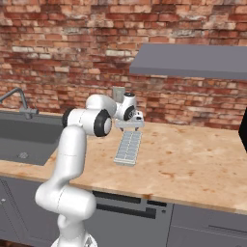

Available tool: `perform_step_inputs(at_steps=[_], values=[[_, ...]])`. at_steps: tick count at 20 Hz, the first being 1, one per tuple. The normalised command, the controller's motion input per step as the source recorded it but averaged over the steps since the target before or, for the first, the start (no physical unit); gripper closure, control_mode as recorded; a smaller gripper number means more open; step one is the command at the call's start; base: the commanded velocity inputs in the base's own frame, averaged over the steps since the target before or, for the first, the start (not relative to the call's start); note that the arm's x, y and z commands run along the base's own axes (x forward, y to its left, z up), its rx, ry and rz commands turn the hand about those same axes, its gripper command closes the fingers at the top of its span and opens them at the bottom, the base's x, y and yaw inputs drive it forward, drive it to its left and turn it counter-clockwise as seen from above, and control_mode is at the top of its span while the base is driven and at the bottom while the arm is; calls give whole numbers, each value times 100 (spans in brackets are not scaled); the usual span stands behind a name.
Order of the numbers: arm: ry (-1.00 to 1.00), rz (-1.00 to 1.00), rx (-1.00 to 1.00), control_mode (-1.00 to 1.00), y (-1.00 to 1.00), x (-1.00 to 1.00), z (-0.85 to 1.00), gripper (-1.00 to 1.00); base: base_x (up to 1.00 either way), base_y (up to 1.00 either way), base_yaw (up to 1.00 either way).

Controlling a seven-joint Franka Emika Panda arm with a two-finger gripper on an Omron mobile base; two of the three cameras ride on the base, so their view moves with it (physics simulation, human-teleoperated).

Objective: The ice cube tray has been filled with water. Take the tray and place it in the freezer to make ice. Close the freezer door after placing the tray.

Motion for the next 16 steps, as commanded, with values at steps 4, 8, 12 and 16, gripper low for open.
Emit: perform_step_inputs(at_steps=[4, 8, 12, 16], values=[[8, 0, 0, -100, 0, -44, -18, -100, 0, 0, 0], [5, 0, 0, -100, -2, -74, -20, -100, 0, 0, 0], [4, 0, 0, -100, 0, -84, -25, -100, 0, 0, 0], [1, 0, 0, -100, 0, -92, -17, -100, 0, 0, 0]])
